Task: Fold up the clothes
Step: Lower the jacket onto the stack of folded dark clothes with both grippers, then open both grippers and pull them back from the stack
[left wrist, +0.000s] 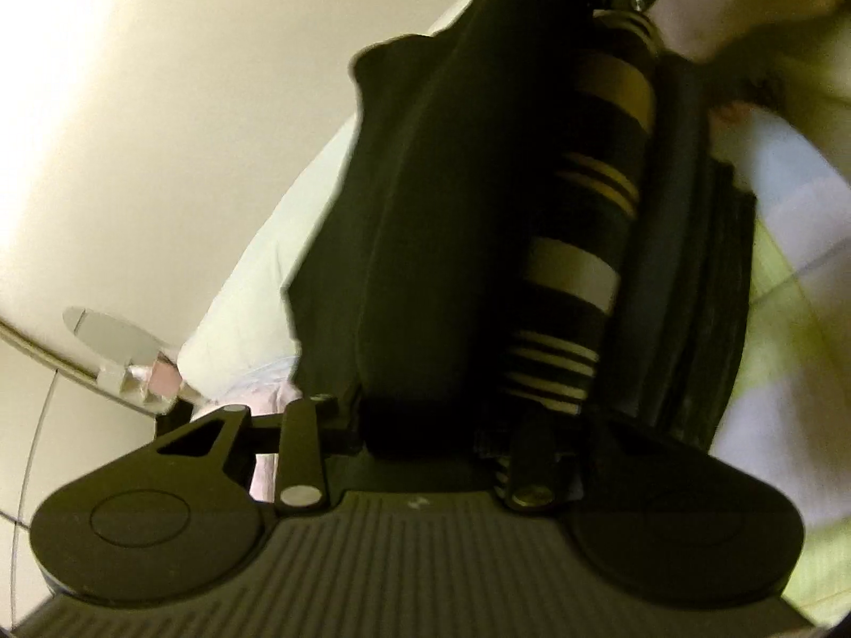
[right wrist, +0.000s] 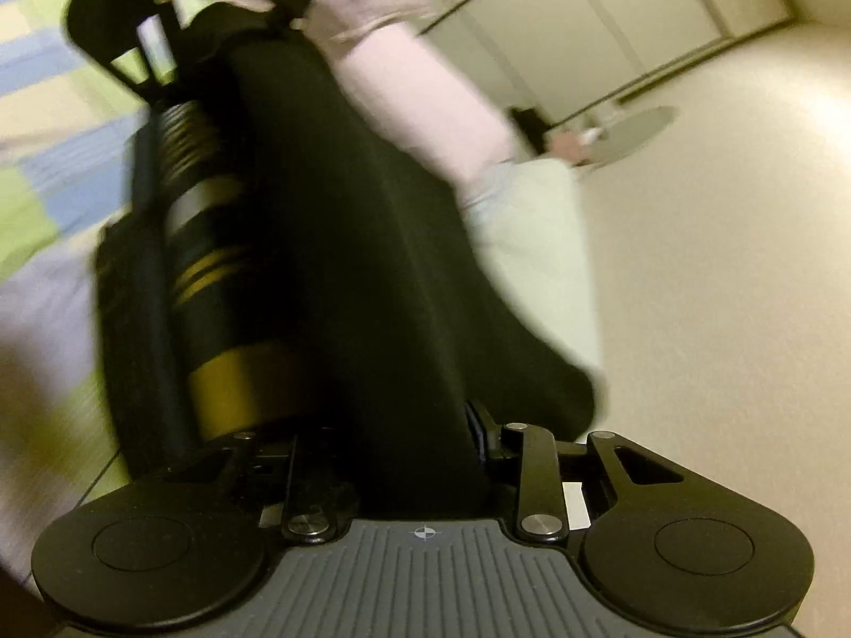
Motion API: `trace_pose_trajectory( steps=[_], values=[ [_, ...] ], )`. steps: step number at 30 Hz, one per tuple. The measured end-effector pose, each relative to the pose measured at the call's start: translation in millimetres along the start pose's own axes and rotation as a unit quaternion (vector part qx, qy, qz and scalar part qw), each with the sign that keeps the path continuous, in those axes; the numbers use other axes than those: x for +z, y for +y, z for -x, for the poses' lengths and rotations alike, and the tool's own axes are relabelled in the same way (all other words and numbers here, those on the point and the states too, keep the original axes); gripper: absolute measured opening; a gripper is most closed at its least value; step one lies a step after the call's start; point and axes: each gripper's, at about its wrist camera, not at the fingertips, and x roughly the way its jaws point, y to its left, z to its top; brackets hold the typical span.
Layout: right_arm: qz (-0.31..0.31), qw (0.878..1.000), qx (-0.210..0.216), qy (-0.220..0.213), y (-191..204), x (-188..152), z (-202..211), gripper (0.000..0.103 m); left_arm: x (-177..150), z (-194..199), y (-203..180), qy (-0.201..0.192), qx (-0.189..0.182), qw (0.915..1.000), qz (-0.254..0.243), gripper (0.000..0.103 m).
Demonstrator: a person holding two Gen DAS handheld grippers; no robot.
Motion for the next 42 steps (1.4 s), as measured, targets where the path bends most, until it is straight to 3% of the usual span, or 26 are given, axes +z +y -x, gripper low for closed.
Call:
trace_pose_trajectory(
  steps=[8, 12, 17, 24, 29, 32, 34, 39, 42],
  values=[
    [-0.006, 1.0, -0.011, 0.015, 20, 18, -7, 0.034, -18, -2, -17, 0.004, -0.005, 1.0, -0.007, 0.032],
    [0.017, 0.999, -0.035, 0.027, 31, 9, -5, 0.038, -24, 8, -13, 0.007, -0.017, 0.9995, 0.025, 0.037],
    [-0.018, 0.999, -0.026, 0.029, 27, -3, -13, 0.046, -32, 20, -8, 0.011, -0.032, 0.9973, 0.065, 0.047],
    [-0.126, 0.992, -0.011, 0.024, 26, 7, 37, 0.047, -41, 37, 7, 0.012, -0.046, 0.9895, 0.136, 0.049],
    [-0.236, 0.971, -0.012, -0.03, -12, 24, 64, 0.047, -42, 48, 42, -0.002, -0.038, 0.9723, 0.231, 0.049],
    [-0.298, 0.953, -0.011, -0.043, -40, 28, 50, 0.047, -42, 55, 64, -0.011, -0.032, 0.9576, 0.286, 0.049],
    [-0.345, 0.938, 0.003, -0.038, -54, 25, 31, 0.047, -41, 47, 73, -0.002, -0.035, 0.9485, 0.315, 0.049],
    [-0.437, 0.897, 0.066, 0.002, -62, -1, -16, 0.047, -49, 27, 57, 0.043, -0.075, 0.9375, 0.337, 0.048],
    [-0.428, 0.901, 0.073, -0.001, -45, -12, -3, 0.047, -55, 29, 44, 0.065, -0.09, 0.9304, 0.349, 0.048]
  ],
)
